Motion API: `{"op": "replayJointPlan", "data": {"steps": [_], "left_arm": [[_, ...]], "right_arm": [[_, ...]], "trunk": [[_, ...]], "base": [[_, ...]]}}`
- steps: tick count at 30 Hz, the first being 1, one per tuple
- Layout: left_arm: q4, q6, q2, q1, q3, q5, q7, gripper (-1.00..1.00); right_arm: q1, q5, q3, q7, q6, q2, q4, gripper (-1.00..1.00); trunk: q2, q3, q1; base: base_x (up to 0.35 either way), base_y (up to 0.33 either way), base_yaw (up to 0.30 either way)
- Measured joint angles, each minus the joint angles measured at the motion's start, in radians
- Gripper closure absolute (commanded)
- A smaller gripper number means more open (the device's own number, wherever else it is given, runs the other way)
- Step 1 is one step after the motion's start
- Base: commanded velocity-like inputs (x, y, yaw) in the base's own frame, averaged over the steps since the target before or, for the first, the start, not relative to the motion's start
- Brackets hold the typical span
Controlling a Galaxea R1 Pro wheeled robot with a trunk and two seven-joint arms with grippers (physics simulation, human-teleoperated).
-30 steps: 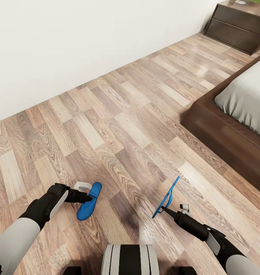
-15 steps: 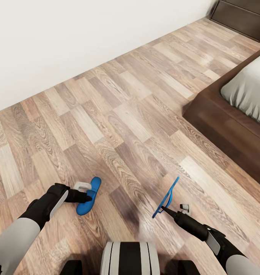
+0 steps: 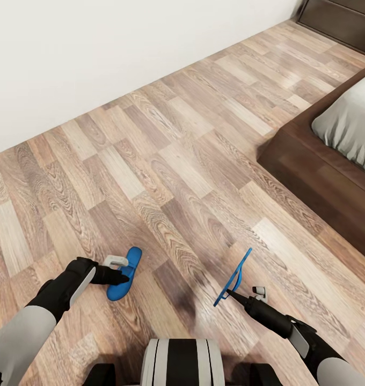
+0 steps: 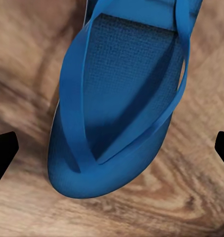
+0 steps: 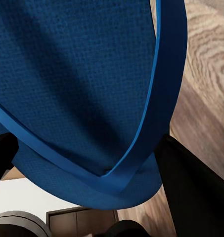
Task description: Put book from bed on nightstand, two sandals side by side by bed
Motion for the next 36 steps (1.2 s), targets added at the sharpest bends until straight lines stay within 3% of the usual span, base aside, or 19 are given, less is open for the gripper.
{"op": "replayJointPlan", "data": {"steps": [17,24,36], "left_arm": [[0.000,0.000,-0.001,0.000,0.000,0.000,0.000,-1.00],[0.000,0.000,-0.001,0.000,0.000,0.000,0.000,-1.00],[-0.001,-0.001,-0.001,0.000,0.000,0.000,0.000,-1.00]], "right_arm": [[0.000,0.001,0.000,-0.001,-0.001,0.000,0.000,1.00],[0.000,0.002,0.001,-0.001,-0.001,0.000,0.000,1.00],[0.000,0.001,0.000,-0.001,-0.001,0.000,0.000,1.00]], "trunk": [[0.000,0.000,0.000],[-0.002,-0.027,0.003],[-0.002,-0.027,0.003]], "base": [[0.000,0.000,0.000],[0.000,0.000,0.000],[0.000,0.000,0.000]]}}
